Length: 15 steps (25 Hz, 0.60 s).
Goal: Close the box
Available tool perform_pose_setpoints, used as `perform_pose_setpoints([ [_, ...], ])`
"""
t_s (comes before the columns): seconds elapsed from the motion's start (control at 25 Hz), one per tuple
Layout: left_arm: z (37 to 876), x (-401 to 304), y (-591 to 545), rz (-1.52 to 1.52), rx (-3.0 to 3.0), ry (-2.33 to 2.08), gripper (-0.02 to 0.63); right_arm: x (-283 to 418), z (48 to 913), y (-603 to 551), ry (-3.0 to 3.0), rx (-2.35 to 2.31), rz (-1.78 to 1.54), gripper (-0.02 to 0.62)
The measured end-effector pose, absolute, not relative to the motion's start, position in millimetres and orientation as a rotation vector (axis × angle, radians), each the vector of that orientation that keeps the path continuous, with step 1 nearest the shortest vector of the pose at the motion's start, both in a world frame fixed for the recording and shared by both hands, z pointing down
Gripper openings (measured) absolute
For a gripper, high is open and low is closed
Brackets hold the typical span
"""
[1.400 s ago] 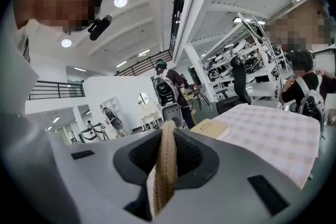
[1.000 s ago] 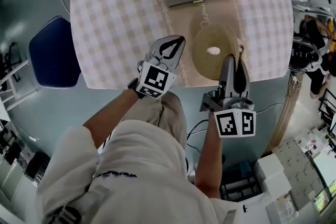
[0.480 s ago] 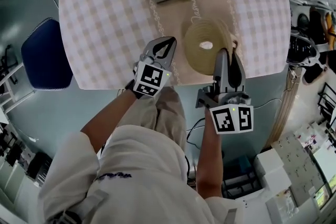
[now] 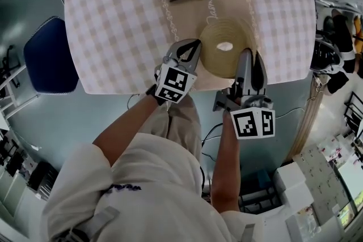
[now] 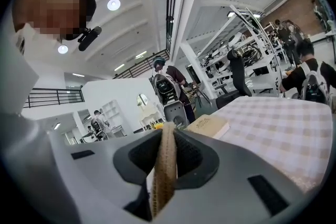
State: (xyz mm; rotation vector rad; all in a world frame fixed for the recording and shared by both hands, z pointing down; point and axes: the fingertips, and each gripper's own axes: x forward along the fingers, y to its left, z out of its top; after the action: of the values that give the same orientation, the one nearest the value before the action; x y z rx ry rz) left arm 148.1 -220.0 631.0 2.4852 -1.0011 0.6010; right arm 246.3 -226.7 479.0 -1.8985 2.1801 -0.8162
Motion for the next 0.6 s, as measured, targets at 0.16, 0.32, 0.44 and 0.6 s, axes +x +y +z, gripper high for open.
perform_pose_setpoints([
  [0.16, 634.7, 153.6, -216.6, 0.610, 2.471, -0.996, 0.002, 249.0, 481.8, -227.7, 2.199, -1.895, -0.807, 0.067],
  [0.32, 637.8, 154.3, -215.4, 0.602, 2.451, -1.014, 0.002, 258.4, 489.1, -225.4, 2.195, -1.920, -0.795, 0.067],
  [0.44, 638.4, 155.2, -215.9, 0.600, 2.454, -1.013, 0.002, 269.7, 496.4, -222.5, 2.169, -1.956, -0.798, 0.067],
  [0.6, 639.1, 156.4, -216.1, 0.599, 2.449, -1.021, 0.002, 280.5, 504.4, -220.5, 2.142, -1.983, -0.810, 0.067],
])
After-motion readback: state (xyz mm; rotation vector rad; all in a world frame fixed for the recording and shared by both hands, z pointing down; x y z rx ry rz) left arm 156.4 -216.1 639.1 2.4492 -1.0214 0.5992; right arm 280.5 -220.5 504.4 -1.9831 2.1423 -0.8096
